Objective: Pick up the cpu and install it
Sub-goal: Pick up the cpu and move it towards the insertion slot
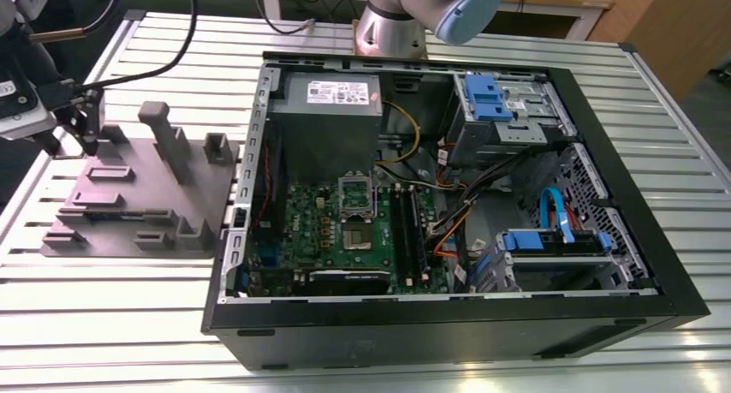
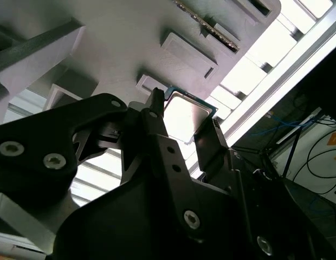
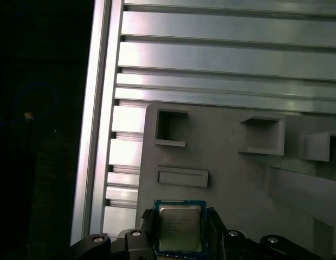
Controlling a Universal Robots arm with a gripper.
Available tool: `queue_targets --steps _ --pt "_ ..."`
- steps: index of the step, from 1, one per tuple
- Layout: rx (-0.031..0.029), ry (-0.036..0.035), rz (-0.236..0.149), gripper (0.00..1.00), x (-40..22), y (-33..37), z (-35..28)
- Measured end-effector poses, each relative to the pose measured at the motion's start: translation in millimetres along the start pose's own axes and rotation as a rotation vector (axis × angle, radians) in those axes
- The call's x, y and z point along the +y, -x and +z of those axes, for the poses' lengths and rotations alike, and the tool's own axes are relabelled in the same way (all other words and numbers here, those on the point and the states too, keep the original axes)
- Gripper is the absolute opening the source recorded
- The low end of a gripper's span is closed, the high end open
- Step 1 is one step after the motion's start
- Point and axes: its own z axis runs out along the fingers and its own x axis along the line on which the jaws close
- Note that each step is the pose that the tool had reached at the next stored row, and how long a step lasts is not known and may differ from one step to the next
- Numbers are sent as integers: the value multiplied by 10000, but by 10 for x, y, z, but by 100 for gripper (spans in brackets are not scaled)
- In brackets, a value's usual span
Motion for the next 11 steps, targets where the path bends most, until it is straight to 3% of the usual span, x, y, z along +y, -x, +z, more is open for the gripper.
queue_targets --steps 11 --pt "4 -2 0 47 1 -1 -25"
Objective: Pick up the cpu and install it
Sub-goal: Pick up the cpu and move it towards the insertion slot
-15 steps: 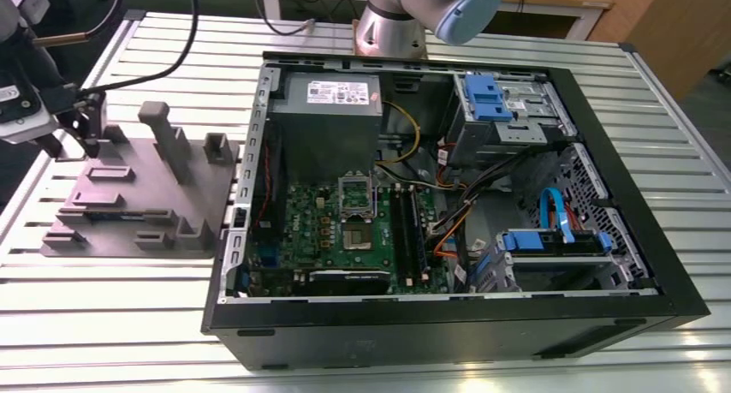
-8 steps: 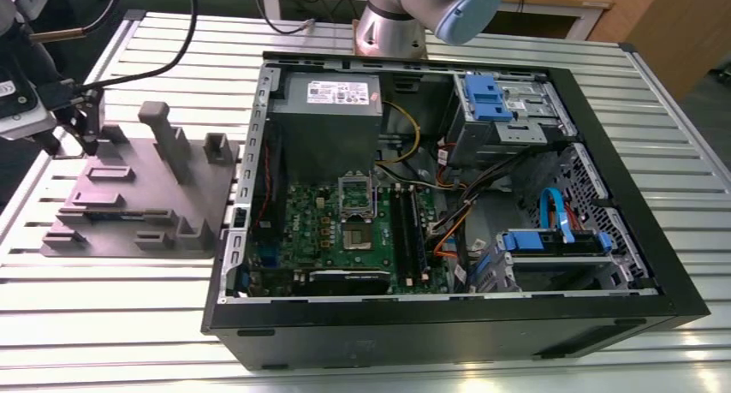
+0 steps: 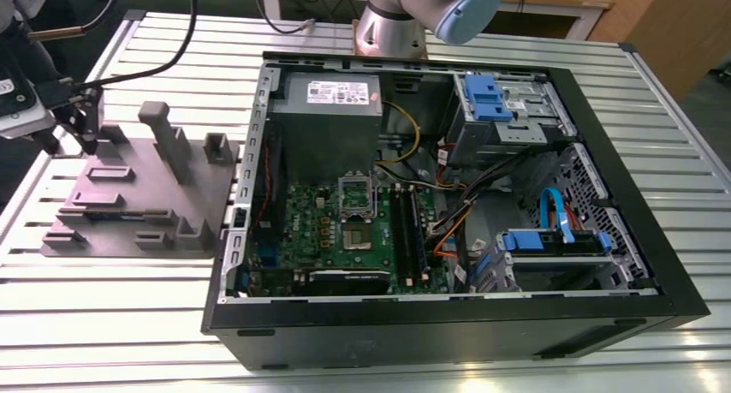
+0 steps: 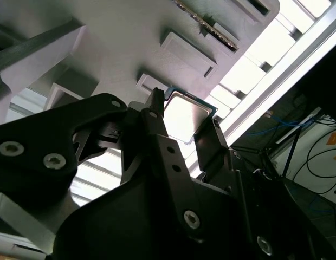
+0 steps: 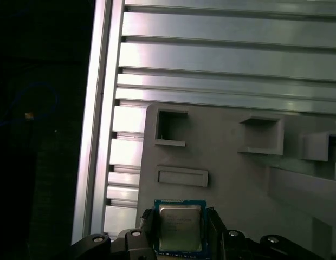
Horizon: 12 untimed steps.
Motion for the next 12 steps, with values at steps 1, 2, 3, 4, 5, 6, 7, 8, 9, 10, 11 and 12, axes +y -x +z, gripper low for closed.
queue_targets --steps 1,2,3,4,5,6,7,8,9,10,11,12 --pt "-2 1 0 47 1 0 -8" --pt "-1 0 1 47 1 -1 -18" --pt "-1 0 0 47 2 -1 -27" --pt "-2 1 0 47 2 -1 -33" --pt "-2 1 0 47 3 -2 -38" --pt "-3 1 0 47 3 -2 -43" --pt "-2 1 0 47 3 -2 -49" --pt "-2 1 0 47 4 -3 -58" --pt "-2 1 0 47 5 -3 -72" --pt "-2 1 0 47 6 -4 -89" --pt "-1 1 0 47 8 -5 -106" --pt "-2 1 0 47 9 -5 -121"
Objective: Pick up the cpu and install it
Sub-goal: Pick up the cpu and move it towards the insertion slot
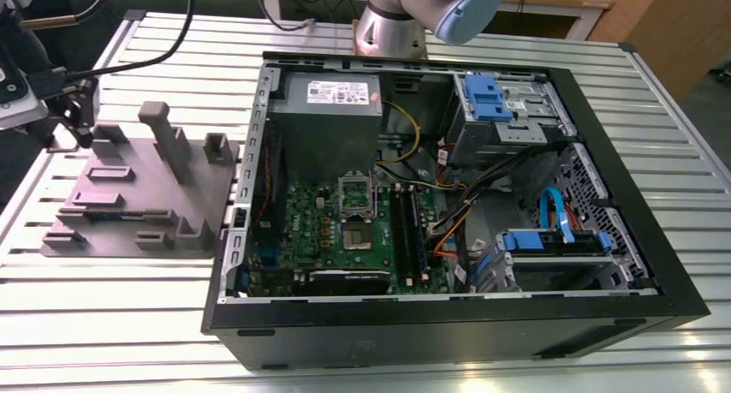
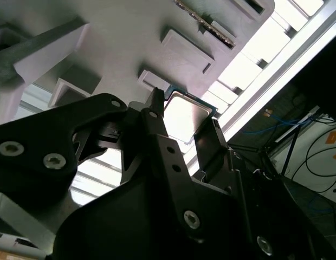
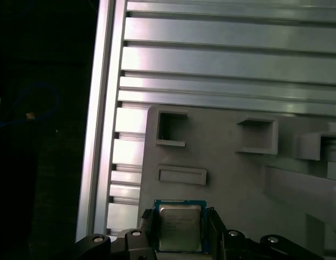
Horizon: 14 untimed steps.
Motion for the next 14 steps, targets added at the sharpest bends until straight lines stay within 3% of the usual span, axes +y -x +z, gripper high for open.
queue_targets --steps 3,14 --pt "0 0 0 47 5 -3 -61" --pt "-1 0 0 47 7 -4 -88"
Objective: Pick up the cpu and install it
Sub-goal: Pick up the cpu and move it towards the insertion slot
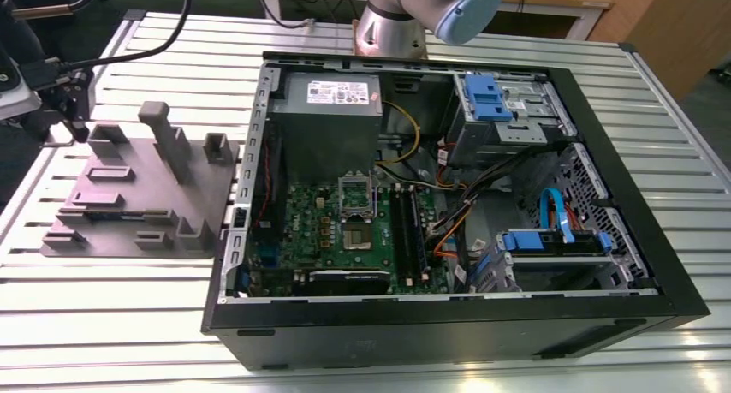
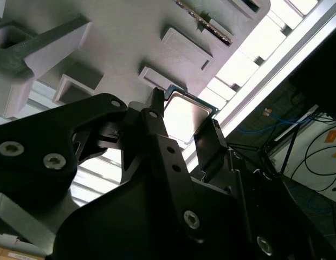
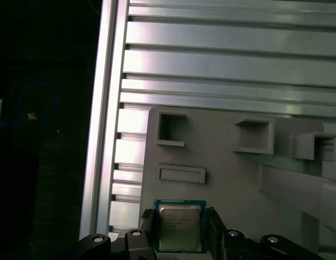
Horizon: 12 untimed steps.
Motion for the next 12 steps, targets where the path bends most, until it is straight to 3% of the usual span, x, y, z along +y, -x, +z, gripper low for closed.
queue_targets --steps 12 --pt "1 0 0 47 2 -1 -30"
